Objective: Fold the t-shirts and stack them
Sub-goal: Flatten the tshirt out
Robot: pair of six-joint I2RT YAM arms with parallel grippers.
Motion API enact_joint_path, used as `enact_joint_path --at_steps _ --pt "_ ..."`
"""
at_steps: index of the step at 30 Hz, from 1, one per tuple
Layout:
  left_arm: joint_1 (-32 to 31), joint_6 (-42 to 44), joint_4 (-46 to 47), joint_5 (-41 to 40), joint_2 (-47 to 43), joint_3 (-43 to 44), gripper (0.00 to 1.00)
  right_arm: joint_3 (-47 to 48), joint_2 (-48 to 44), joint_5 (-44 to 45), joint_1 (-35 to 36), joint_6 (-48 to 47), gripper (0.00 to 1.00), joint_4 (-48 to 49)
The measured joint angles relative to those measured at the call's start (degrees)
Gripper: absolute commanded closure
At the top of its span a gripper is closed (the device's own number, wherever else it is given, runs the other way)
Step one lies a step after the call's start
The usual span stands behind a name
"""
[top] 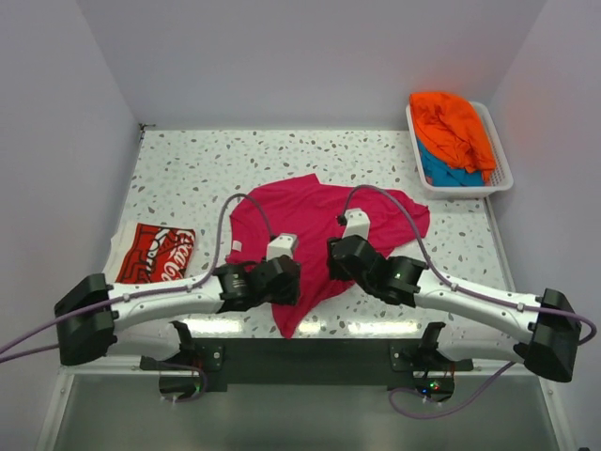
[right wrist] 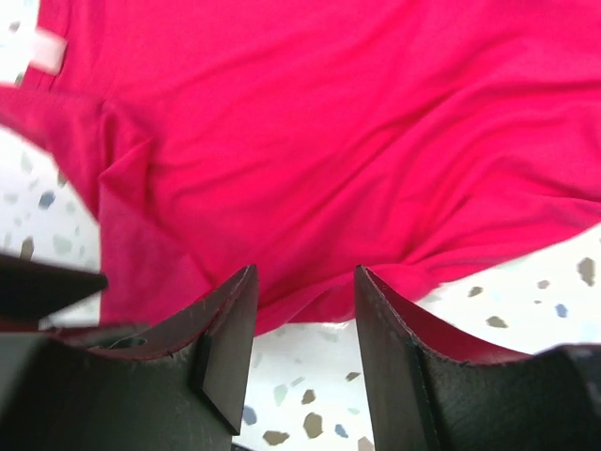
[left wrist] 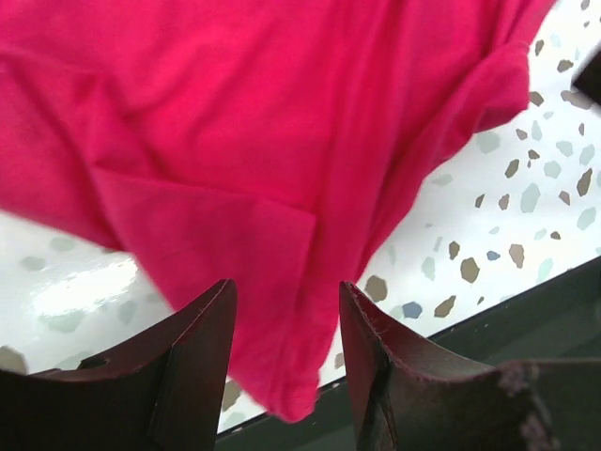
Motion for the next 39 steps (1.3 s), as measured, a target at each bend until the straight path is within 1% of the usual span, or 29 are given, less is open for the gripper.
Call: enact_joint_path --at_steps 2,4,7,12,17,27,31,34,36,39 --pt "-3.3 0.0 0.1 -2.7 5.2 3.6 0.47 -0.4 -1.7 -0.1 -3.2 0.0 0.52 -0.6" --pt "-4.9 0.0 -0.1 -4.9 9.0 5.7 0.48 -1.2 -3.2 -0.1 -5.5 0.1 0.53 -0.6" --pt "-6.3 0.0 -0.3 -8.0 13.7 7.4 0.48 -3.2 -5.2 -0.2 -7.7 0.3 0.53 -0.8" --pt "-6.6 0.0 -1.1 -11.4 17.4 7.7 0.50 -6.2 -6.2 -0.7 -8.5 0.7 0.53 -1.1" --pt "-6.6 0.2 -0.7 -12.9 19.8 8.7 0.56 -8.0 -6.2 -1.7 -8.7 1.3 0.53 -1.0" --pt "-6.9 1.5 0.5 -12.8 22.3 9.3 0.59 -10.1 -6.2 -1.9 -9.2 2.2 0.53 -0.5" --pt "-7.0 1.6 0.8 -12.6 23.1 9.3 0.62 -10.6 -6.2 -2.1 -9.5 2.3 0.53 -0.3" --pt "-7.0 1.7 1.7 -12.3 23.3 9.3 0.66 -11.1 -6.2 -2.2 -9.6 2.6 0.53 0.0" --pt "-7.0 1.7 2.4 -12.2 23.3 9.3 0.73 -11.5 -6.2 -2.4 -9.7 2.7 0.53 0.1" --pt "-7.0 2.2 2.9 -12.1 23.3 9.3 0.78 -11.9 -6.2 -3.1 -9.9 2.9 0.53 0.2"
